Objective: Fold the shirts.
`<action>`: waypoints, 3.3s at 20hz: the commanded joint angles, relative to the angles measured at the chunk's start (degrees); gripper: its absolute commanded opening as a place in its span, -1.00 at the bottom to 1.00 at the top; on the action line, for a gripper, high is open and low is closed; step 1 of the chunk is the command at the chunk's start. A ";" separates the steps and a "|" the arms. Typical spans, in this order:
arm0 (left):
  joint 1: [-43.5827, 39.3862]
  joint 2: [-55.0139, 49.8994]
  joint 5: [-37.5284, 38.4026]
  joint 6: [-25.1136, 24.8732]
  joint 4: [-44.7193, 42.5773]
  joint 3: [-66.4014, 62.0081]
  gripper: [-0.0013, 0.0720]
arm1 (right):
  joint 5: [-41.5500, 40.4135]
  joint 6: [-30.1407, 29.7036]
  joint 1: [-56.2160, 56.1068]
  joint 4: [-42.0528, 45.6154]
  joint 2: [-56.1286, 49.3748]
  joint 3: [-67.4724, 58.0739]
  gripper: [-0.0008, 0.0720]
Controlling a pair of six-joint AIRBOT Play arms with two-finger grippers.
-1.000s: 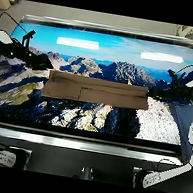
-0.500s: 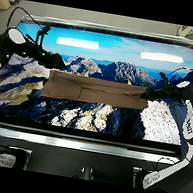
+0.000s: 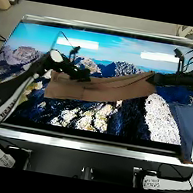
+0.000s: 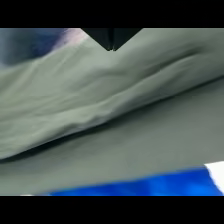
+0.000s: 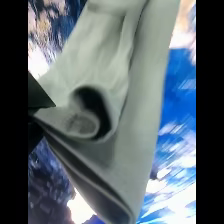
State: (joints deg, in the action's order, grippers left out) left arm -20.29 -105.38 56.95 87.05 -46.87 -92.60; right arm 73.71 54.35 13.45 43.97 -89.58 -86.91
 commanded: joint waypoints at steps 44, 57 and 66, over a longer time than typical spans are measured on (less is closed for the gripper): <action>24.48 42.29 5.68 -10.56 -6.51 2.10 -0.90 | -6.19 10.19 -10.88 7.56 -7.45 16.76 0.92; 24.50 42.10 5.01 -10.60 -6.54 2.10 -0.90 | -3.67 -4.24 -7.06 -15.56 -9.38 7.82 -0.92; 24.50 42.10 5.01 -10.62 -6.54 2.10 -0.90 | 2.19 7.19 24.37 -7.91 2.36 -6.93 -0.92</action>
State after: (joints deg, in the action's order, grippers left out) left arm 4.14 -63.24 61.98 76.47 -53.41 -90.52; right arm 73.71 58.54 28.51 35.18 -90.32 -90.65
